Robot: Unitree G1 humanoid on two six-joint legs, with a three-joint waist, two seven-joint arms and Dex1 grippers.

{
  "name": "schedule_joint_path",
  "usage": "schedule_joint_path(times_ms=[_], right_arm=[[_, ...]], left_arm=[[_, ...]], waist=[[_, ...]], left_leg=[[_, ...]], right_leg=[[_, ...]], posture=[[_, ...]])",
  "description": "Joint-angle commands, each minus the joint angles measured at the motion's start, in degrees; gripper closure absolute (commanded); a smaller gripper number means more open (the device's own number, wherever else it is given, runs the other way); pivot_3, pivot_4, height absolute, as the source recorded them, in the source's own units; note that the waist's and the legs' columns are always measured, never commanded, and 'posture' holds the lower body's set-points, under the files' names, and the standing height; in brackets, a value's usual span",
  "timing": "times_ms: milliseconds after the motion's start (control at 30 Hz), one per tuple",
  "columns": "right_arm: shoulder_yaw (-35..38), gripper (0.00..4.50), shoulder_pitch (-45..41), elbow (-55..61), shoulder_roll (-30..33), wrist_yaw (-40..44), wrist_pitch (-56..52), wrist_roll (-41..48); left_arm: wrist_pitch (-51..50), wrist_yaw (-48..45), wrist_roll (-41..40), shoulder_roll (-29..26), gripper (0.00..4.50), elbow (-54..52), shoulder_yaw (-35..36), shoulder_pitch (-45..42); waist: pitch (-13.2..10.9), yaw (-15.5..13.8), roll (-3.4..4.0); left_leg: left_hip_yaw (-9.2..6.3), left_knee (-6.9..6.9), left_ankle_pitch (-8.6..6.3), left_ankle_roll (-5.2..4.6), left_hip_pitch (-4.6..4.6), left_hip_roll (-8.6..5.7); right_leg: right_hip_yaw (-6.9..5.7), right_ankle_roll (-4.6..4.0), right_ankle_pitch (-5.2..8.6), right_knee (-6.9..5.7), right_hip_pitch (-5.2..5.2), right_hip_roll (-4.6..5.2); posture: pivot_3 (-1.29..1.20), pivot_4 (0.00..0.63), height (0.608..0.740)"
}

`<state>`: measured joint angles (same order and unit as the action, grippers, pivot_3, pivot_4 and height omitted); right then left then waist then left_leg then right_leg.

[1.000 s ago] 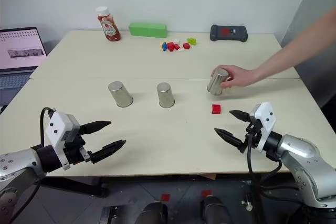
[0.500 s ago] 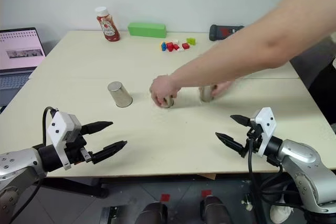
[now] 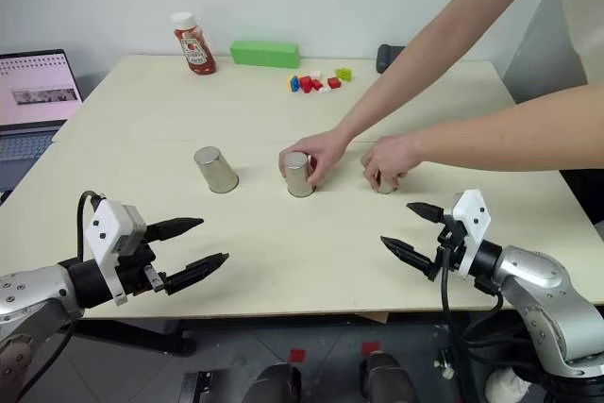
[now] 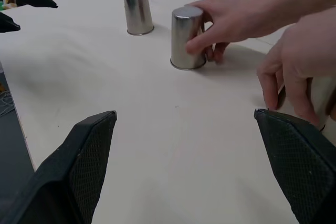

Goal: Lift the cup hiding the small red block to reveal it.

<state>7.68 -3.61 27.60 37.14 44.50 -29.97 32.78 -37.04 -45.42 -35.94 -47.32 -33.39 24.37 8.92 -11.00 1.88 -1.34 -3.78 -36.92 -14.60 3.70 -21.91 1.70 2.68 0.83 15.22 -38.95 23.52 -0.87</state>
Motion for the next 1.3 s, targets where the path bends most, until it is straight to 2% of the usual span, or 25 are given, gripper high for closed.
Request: schedule_joint_path(times_ms=[33,333,533,800,933,1300], right_arm=[[-0.27,0.03,-1.59,1.56,-0.03,0.56,0.36,1.21],[-4.29,0.03,-5.67,1.33,-1.28,0.12,-2.74,2.15],[-3.99,0.03,-6.94,1.50,-2.14,-0.29,-5.44,4.96],[-5.23,0.03,-7.01,6.83,-1.33,-2.17,-9.50,6.87],[-4.58,0.03,-6.58,8.72,-1.07,-3.69,-10.69,7.41],[-4.10,0.03,-3.53,13.00,-1.59,-7.61,-12.15,8.41]], left_arm=[[0.99,1.19,0.40,0.44,0.00,0.02,-0.25,-1.41],[1.92,1.94,1.79,1.02,0.00,0.48,-1.80,-2.61],[2.65,2.54,3.90,0.84,0.00,2.72,-4.37,-5.66],[4.74,5.59,11.40,4.35,0.00,12.80,-15.84,-19.13],[5.91,5.82,15.36,8.16,0.00,21.88,-22.60,-29.48],[14.18,2.83,24.17,16.75,0.00,46.41,-31.63,-47.87]], waist=[[0.00,0.00,0.00],[0.00,0.01,0.00],[0.00,-0.01,0.00],[0.00,-0.08,0.00],[0.01,-0.17,-0.02],[0.02,-0.08,-0.04]], left_leg=[[0.00,0.00,0.00,0.00,0.00,0.00],[-0.01,0.01,0.00,0.00,0.00,0.01],[-0.01,0.00,0.00,0.00,-0.01,0.00],[-0.03,-0.02,0.00,0.00,-0.03,-0.03],[-0.06,-0.02,0.00,0.00,-0.08,-0.04],[-0.13,-0.04,0.00,0.00,-0.12,-0.07]], right_leg=[[0.00,0.00,0.00,0.00,0.00,0.00],[0.00,0.07,-0.04,-0.01,0.00,0.00],[-0.01,0.07,-0.04,0.00,0.00,0.00],[-0.02,0.12,-0.07,-0.01,-0.02,-0.01],[-0.07,0.13,-0.08,0.01,-0.01,-0.01],[-0.13,0.16,-0.10,0.00,-0.02,-0.03]], posture=[[0.00,0.150,0.740],[0.00,0.150,0.740],[0.00,0.150,0.740],[0.00,0.150,0.740],[0.00,0.150,0.740],[0.00,0.150,0.740]])
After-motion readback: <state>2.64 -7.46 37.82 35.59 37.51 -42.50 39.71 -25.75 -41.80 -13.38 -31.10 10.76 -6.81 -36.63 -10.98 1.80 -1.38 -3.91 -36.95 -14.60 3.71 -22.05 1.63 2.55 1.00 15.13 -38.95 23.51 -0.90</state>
